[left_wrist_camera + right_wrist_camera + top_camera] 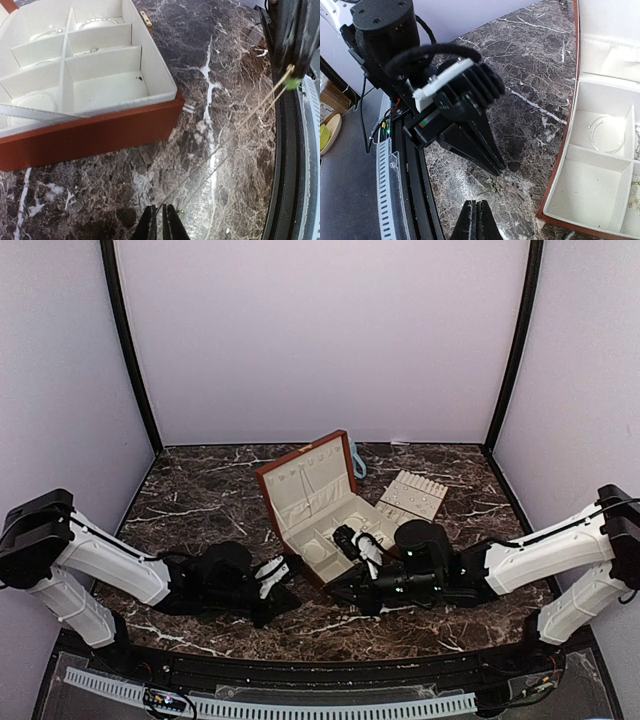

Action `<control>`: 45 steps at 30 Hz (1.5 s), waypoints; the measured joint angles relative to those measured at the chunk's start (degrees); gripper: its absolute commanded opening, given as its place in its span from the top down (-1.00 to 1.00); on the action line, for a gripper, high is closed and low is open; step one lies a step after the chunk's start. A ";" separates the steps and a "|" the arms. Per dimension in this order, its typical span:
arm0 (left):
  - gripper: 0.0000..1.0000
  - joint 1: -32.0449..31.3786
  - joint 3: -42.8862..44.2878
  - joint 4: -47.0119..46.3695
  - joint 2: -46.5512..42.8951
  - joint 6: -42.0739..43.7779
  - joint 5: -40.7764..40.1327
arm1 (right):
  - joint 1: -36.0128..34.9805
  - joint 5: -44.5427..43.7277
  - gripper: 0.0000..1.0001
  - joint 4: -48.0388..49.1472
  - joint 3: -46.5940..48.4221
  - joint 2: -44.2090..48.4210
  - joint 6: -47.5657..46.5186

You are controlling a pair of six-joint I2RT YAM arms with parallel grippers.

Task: Organize the mixed jewelry
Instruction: Pass from the right arm to the left

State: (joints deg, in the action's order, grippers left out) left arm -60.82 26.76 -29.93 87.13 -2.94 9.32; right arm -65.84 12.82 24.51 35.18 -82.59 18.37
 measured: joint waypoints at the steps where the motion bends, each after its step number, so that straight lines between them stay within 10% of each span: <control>1: 0.96 0.00 0.00 -0.02 -0.31 -0.04 -0.09 | 0.02 0.02 1.00 0.11 -0.31 -0.04 0.20; 8: 1.00 -0.17 0.02 0.24 -5.46 -1.18 -1.31 | 0.02 0.00 1.00 1.25 -1.20 -0.13 1.01; 14: 0.29 -0.20 0.04 0.96 -7.74 -2.08 -0.98 | 0.09 0.02 1.00 1.60 -1.40 -0.13 1.31; 22: 0.10 -1.36 0.20 -2.16 -6.93 -3.08 1.81 | 0.17 0.00 1.00 2.12 -1.42 -0.02 1.70; 45: 1.00 -2.08 3.30 -9.40 6.56 -2.45 -0.59 | 0.20 -0.04 1.00 2.12 -2.01 0.87 1.97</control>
State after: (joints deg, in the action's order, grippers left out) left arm -62.89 30.06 -39.33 93.69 -5.39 8.73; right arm -65.65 12.78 26.63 33.17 -81.71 20.34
